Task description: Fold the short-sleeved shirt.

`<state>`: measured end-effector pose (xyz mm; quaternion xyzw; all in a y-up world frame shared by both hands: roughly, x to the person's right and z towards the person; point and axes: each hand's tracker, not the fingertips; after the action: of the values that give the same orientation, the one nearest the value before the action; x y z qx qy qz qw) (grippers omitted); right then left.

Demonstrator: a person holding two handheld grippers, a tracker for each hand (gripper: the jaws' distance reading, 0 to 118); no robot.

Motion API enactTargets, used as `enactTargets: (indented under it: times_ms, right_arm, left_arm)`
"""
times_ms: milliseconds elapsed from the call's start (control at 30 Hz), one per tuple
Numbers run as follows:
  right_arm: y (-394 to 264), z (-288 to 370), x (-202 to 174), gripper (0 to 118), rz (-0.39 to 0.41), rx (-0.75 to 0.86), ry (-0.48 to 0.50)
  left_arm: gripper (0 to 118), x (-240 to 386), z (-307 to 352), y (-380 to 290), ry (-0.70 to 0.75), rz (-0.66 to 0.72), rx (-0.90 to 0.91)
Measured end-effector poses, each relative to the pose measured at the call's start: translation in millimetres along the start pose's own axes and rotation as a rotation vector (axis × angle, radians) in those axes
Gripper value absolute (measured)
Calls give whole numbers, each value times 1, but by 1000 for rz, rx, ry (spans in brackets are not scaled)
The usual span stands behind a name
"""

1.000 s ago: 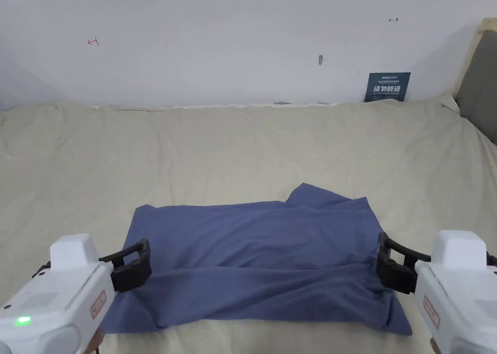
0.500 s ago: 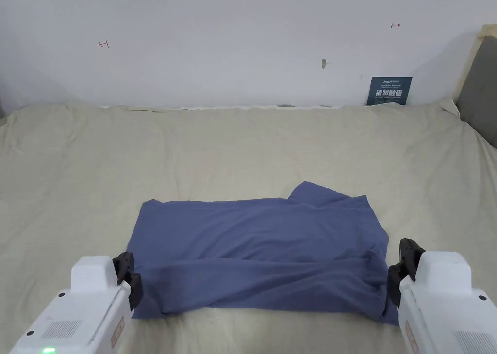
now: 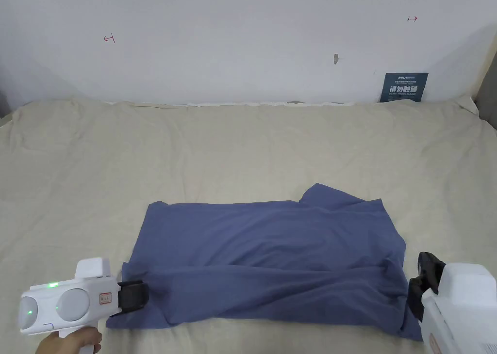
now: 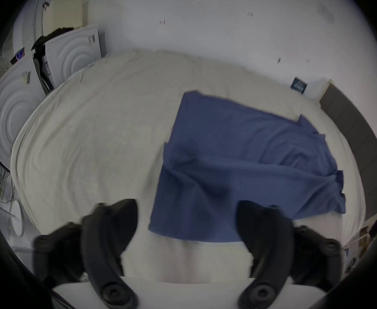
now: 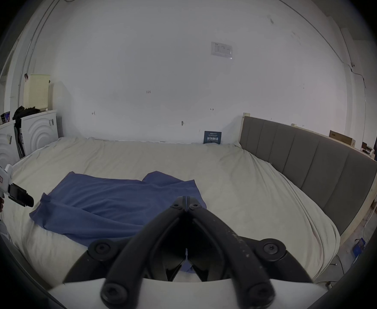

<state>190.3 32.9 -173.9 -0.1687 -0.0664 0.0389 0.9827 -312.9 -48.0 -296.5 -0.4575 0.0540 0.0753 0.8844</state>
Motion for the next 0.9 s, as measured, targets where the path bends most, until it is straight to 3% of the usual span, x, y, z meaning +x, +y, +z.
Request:
enactTargets:
  times_ms: [67, 133, 167, 233, 267, 333, 400, 433, 467, 600, 667, 800, 867, 900]
  right_arm:
    - [-3, -6, -2, 1, 2, -18, -3]
    - [-6, -14, 0, 1, 0, -40, -3]
    - [-8, -16, -2, 1, 0, -52, -4]
    - [-11, -21, -1, 1, -1, -71, -7]
    - [-13, -24, 0, 1, -2, -81, -8]
    - [-17, -29, 1, 2, -12, -110, -8]
    - [-22, -35, 6, 2, -33, -149, -7]
    - [-24, -40, 8, 4, -44, -175, -7]
    - [-27, -46, 11, 14, -59, -208, -8]
    - [-49, -80, 26, 74, -96, -396, -6]
    - [-64, -98, 30, 96, -110, -489, -12]
    - [-92, -132, 33, 95, -128, -599, -13]
    - [-105, -147, 35, 79, -147, -644, -7]
    - [-110, -152, 35, 79, -160, -662, 4]
  left_arm:
    - [103, 0, -14, -3, 40, -30, -13]
    - [102, -1, -28, -6, 56, -43, -49]
    - [96, -1, -34, -9, 55, -30, -81]
    - [72, -5, -46, -17, 38, -28, -110]
    - [52, -3, -51, -21, 34, -35, -127]
    - [47, 1, -44, -28, 49, -61, -68]
    - [13, 3, -42, -24, 2, -59, -77]
    - [11, 5, -41, -23, -26, -50, -66]
    - [10, 4, -39, -24, -27, -44, -67]
    - [10, 8, -25, -19, -8, -112, 5]
    - [10, 7, -15, -15, -26, -104, 33]
    - [10, 11, -1, -11, -38, -107, 51]
    - [10, 14, 1, -9, -39, -106, 53]
    - [10, 14, 1, -10, -40, -102, 52]
